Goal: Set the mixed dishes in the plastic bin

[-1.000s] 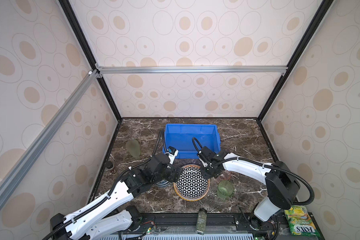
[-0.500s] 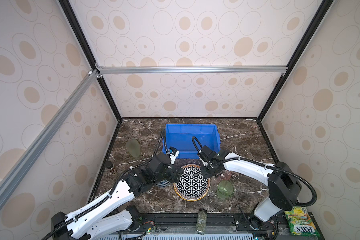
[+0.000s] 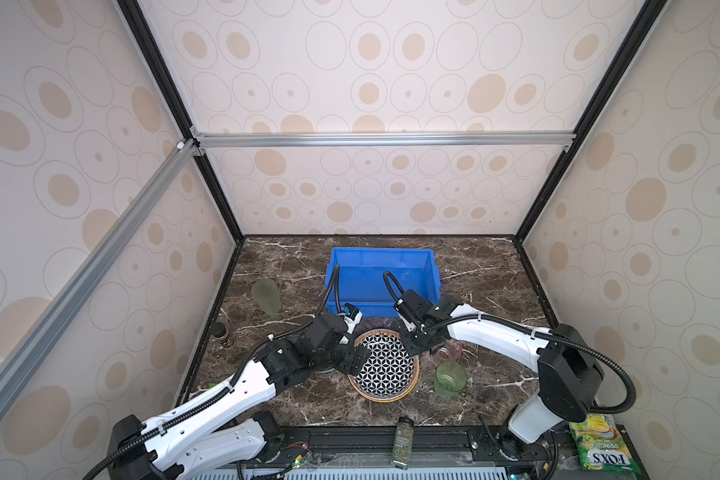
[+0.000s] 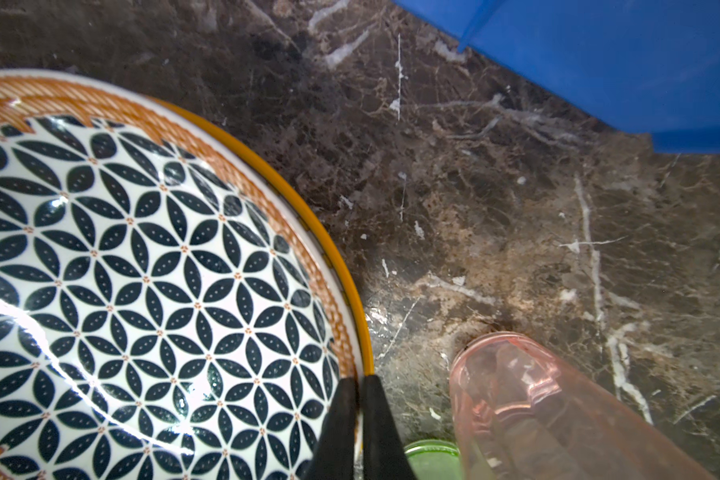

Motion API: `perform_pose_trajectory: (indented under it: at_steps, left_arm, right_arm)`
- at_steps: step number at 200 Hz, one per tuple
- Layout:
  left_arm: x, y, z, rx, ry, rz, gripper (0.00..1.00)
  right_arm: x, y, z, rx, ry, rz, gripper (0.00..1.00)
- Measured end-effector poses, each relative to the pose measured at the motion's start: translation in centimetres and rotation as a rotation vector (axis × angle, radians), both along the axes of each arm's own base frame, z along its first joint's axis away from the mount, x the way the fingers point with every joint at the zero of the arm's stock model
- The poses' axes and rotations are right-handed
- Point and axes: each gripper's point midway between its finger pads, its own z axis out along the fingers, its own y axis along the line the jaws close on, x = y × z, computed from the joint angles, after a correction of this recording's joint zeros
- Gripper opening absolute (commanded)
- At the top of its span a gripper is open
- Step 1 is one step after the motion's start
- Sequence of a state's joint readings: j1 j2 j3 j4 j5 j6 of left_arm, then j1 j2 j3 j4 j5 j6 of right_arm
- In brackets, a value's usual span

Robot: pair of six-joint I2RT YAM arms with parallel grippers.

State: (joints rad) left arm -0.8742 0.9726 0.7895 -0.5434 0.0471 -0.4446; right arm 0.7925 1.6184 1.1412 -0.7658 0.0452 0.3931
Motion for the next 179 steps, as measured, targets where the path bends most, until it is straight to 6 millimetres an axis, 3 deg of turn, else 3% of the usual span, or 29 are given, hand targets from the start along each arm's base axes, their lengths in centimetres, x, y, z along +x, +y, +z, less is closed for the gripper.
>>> perform_pose_trajectory:
  at_steps: [87,139,179]
  left_arm:
    - [-0.9,-0.1,-0.8,0.003,0.042,0.008,0.81]
    - [-1.1,0.1,-1.4,0.012,0.051,0.012,0.81]
    - [-1.2,0.2,-1.8,0.018,0.058,0.012,0.82]
  right_arm:
    - [0.1,0.6,0.0,0.019,0.011,-0.003,0.0]
    - [0.0,0.5,0.1,0.021,0.016,-0.029,0.1]
    - [-0.2,0.2,0.9,0.028,0.009,-0.046,0.24]
